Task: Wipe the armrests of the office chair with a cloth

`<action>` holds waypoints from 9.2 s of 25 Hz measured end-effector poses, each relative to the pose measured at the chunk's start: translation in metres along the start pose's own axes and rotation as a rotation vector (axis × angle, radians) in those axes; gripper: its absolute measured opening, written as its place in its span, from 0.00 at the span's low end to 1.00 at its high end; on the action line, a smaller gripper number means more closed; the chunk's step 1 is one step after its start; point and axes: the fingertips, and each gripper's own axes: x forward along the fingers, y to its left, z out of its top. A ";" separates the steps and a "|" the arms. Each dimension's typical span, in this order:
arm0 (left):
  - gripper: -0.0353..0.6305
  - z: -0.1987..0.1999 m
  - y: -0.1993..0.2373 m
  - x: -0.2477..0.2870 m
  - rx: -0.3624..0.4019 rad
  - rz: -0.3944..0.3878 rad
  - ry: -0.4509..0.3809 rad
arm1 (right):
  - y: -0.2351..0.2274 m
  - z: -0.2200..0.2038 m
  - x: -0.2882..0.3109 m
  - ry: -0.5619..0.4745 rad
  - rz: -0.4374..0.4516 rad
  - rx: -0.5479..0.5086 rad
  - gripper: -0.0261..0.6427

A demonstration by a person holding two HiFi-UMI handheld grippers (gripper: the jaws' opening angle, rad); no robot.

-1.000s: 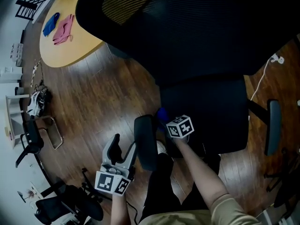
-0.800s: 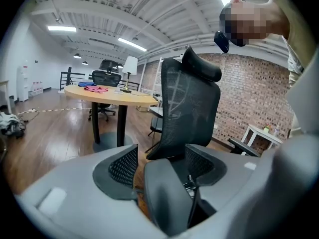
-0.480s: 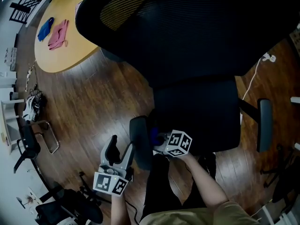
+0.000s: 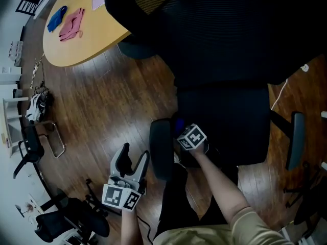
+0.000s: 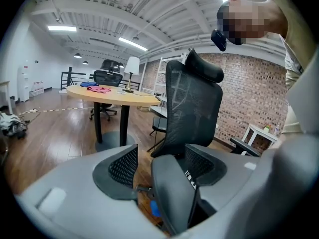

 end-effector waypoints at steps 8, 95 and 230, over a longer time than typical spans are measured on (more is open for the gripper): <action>0.48 0.024 0.014 -0.009 -0.065 0.003 -0.042 | 0.014 0.041 -0.096 -0.301 -0.059 0.015 0.06; 0.55 -0.010 0.011 -0.070 -0.087 0.036 -0.180 | 0.067 -0.025 -0.076 -0.225 0.155 0.072 0.06; 0.48 0.053 -0.438 0.054 0.057 -0.271 -0.136 | -0.082 -0.065 -0.604 0.064 -0.379 -0.739 0.07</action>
